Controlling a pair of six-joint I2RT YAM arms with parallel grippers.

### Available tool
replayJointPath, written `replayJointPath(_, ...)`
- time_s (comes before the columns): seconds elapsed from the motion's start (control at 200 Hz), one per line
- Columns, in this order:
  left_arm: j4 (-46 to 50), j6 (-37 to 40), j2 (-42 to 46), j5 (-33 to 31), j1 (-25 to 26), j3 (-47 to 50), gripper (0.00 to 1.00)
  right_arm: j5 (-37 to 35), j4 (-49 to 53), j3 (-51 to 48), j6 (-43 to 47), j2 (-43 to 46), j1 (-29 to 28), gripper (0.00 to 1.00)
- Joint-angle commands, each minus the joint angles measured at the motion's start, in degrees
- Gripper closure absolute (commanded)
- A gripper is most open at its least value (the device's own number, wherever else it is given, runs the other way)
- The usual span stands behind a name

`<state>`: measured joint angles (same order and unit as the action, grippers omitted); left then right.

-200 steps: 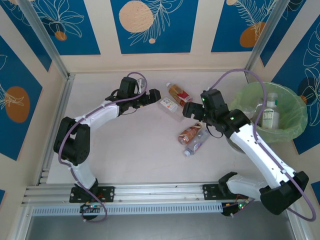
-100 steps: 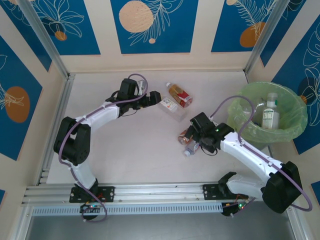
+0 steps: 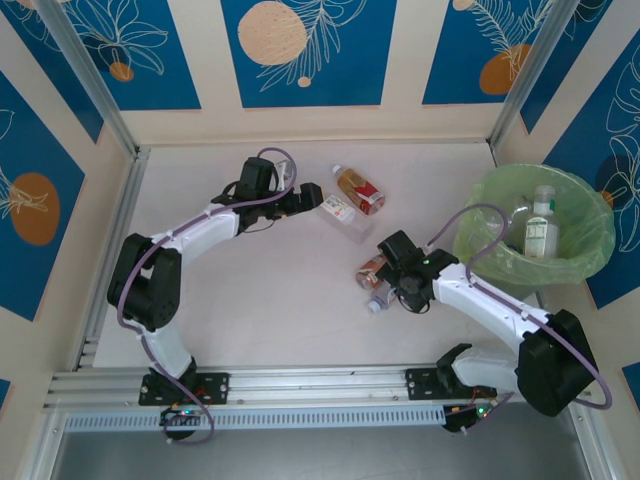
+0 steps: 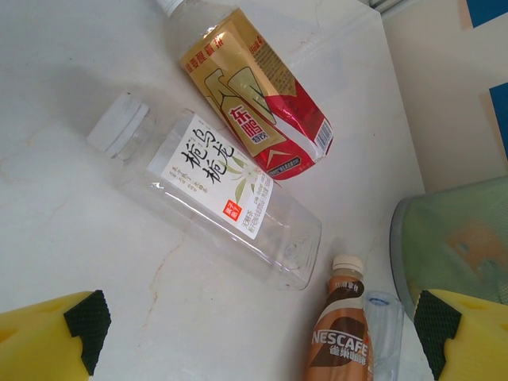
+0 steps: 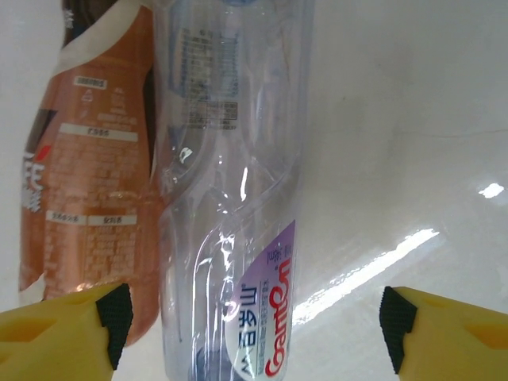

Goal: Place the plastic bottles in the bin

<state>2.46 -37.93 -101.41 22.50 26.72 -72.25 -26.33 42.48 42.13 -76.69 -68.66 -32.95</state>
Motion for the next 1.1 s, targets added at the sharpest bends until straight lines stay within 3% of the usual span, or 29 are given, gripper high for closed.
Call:
replayJointPath(0.0, 0.6, 1.2, 0.1, 0.9, 0.4, -1.2, 0.0, -1.3, -2.6, -0.9, -2.6, -2.0, 0.7, 0.22)
replayJointPath(0.135, 1.1, 1.1, -0.2, 0.6, 0.4, -1.3, 0.0, -1.5, -5.0, -1.5, -2.8, -4.4, 1.4, 0.28)
replayJointPath(0.515, 0.8, 0.0, -1.4, 0.6, 0.4, -1.7, 0.0, -0.1, -9.7, -3.2, -2.9, -10.6, 1.9, 0.29)
replayJointPath(1.095, 0.4, -0.2, -1.8, 0.9, 0.4, -1.3, 0.0, -1.6, -11.6, -6.2, -3.9, -10.3, 1.1, 0.43)
